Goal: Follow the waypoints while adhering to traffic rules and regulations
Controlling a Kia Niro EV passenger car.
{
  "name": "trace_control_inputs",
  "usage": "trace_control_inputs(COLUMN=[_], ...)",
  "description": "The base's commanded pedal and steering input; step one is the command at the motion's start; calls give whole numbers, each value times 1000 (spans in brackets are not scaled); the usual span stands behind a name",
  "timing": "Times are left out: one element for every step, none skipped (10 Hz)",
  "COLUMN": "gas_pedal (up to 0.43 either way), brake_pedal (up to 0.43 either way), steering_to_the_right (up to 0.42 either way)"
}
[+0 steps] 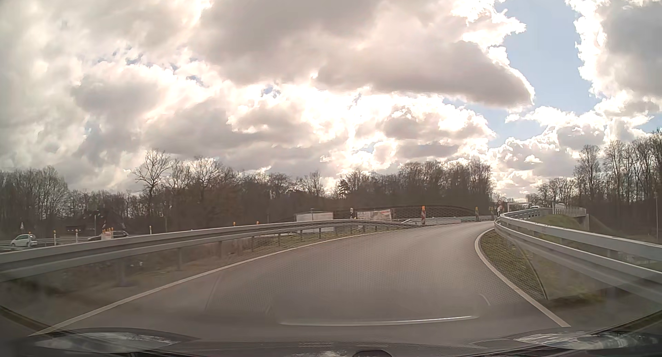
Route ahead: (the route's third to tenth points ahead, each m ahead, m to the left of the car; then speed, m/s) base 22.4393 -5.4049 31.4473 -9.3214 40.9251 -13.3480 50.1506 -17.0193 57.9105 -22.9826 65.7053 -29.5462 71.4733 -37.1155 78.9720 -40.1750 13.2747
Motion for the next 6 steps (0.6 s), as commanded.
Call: trace_control_inputs(gas_pedal=[319,350,358,358,339,299], brake_pedal=[0,0,0,0,0,0], steering_to_the_right=[87,86,84,84,87,93])
